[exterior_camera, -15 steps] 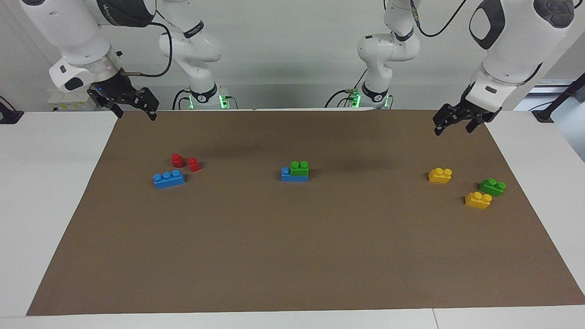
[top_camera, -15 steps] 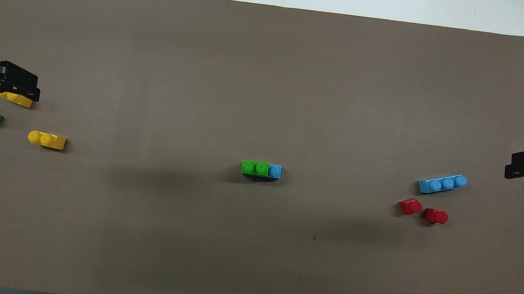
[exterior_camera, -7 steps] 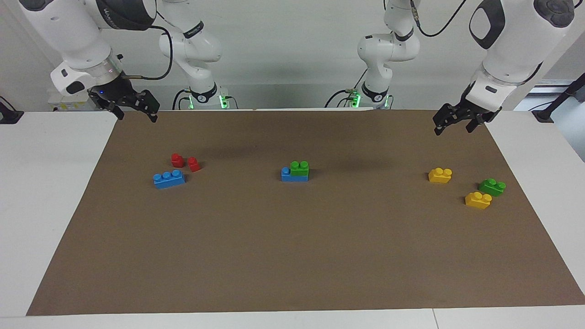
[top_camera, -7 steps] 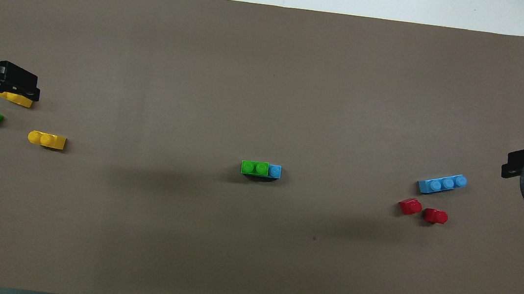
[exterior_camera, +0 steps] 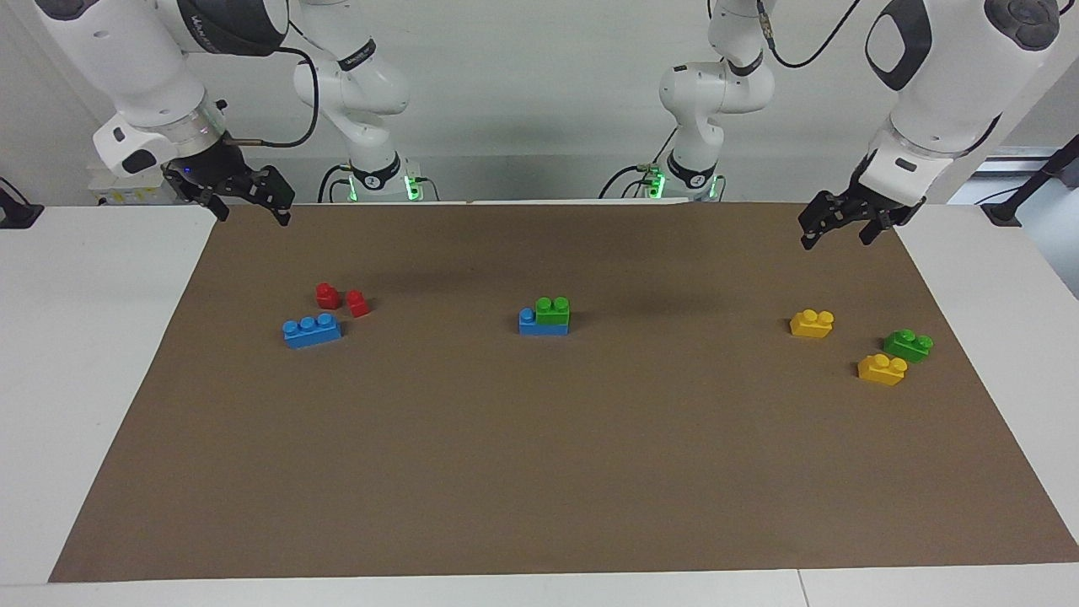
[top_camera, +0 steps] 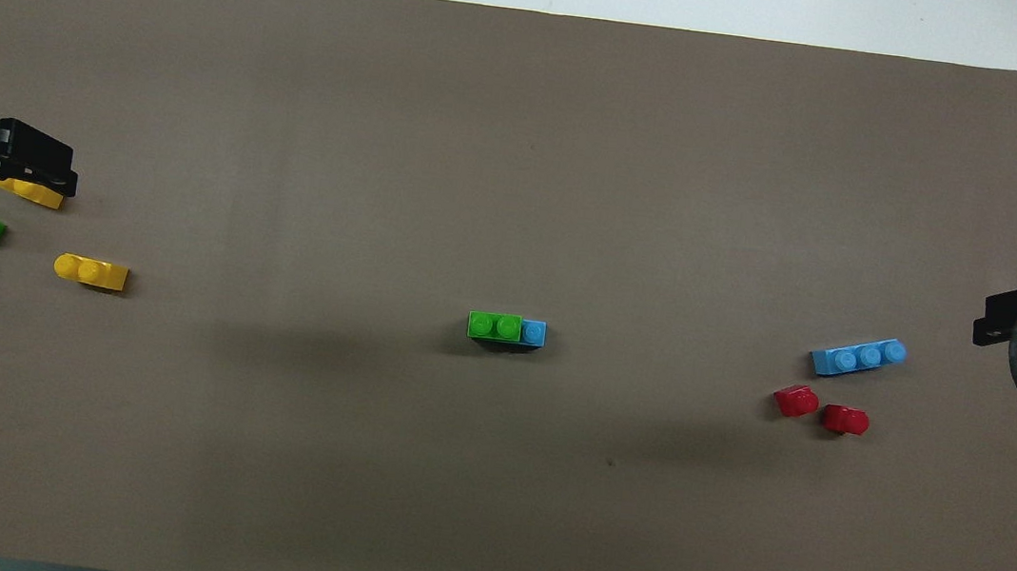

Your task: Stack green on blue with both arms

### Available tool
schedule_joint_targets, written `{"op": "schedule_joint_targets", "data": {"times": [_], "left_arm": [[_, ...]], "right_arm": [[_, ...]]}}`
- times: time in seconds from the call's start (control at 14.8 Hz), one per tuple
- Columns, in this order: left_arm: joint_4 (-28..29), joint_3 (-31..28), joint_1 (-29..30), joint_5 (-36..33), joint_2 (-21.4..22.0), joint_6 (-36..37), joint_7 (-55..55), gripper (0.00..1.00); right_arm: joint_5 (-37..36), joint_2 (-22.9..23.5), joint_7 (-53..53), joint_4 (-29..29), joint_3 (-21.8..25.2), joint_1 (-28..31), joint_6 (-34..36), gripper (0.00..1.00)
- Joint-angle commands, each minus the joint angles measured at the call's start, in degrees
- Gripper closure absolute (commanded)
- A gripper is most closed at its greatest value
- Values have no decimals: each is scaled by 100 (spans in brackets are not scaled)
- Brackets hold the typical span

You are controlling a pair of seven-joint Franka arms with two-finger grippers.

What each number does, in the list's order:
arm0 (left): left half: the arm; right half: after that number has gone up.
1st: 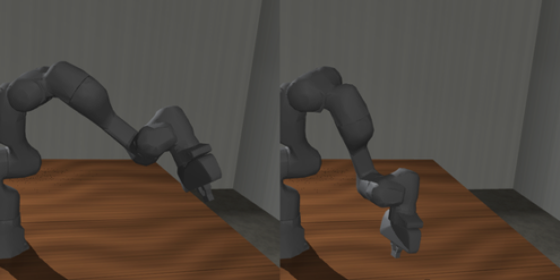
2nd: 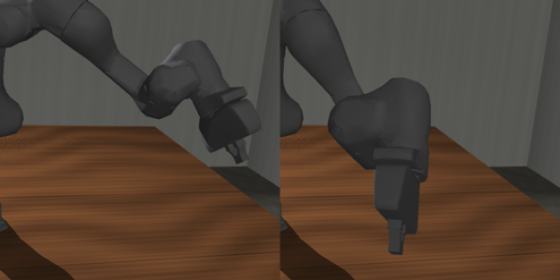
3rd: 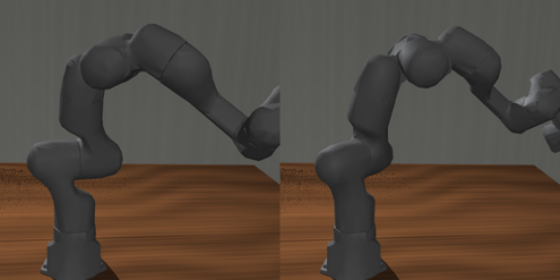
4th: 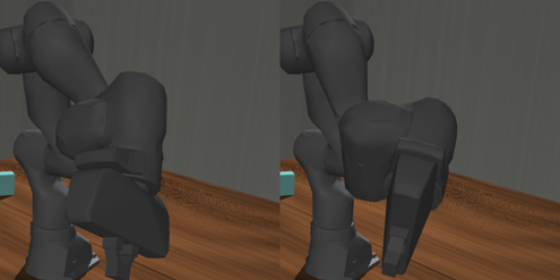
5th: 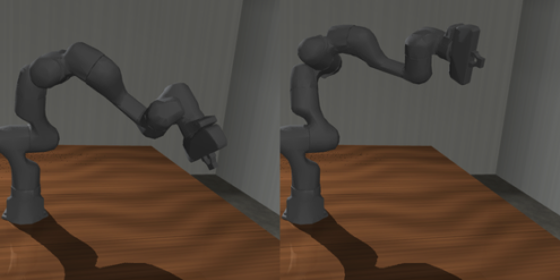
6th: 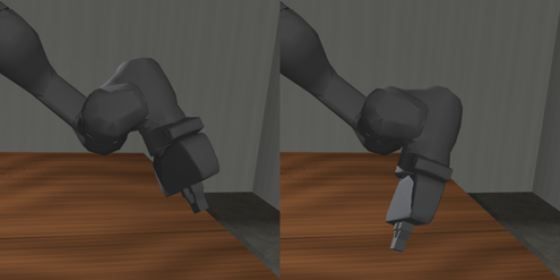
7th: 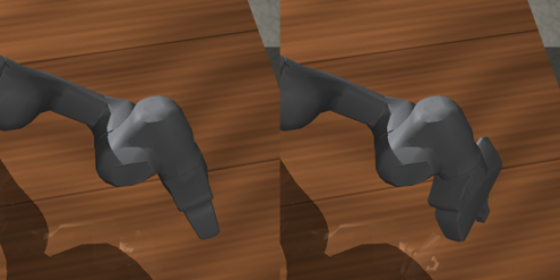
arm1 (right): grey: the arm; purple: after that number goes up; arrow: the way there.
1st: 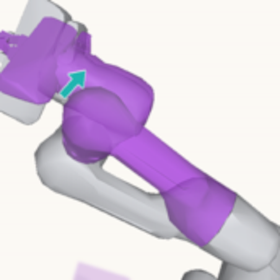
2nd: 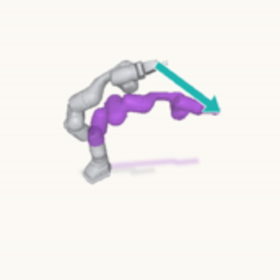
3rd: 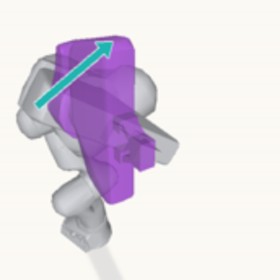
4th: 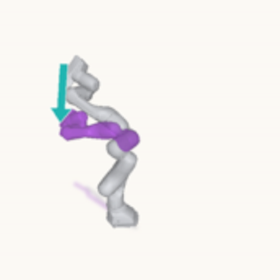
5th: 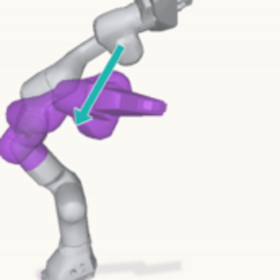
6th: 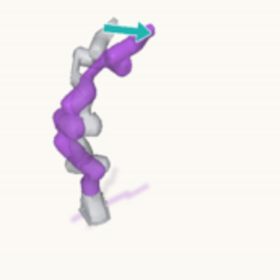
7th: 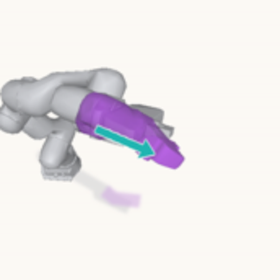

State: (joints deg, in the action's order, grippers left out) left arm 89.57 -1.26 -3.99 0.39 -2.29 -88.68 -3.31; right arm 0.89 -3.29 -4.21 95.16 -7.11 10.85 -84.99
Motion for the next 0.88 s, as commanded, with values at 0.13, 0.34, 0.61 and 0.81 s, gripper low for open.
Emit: {"op": "schedule_joint_targets", "data": {"times": [0.13, 0.34, 0.61, 0.81], "left_arm": [[8, 29, 65, 75, 62, 35, 102, 0], [8, 29, 65, 75, 97, 35, 102, 0], [17, 29, 65, 75, 97, 35, 111, 0], [25, 29, 65, 75, 106, 35, 111, 0]], "right_arm": [[-45, 13, 149, -16, -44, 57, 1, 0], [-36, 4, 114, 11, -44, 31, -8, 0], [-1, 4, 26, 11, -53, -83, -17, 0], [-1, 4, 34, 20, -53, -92, -26, 0]]}}
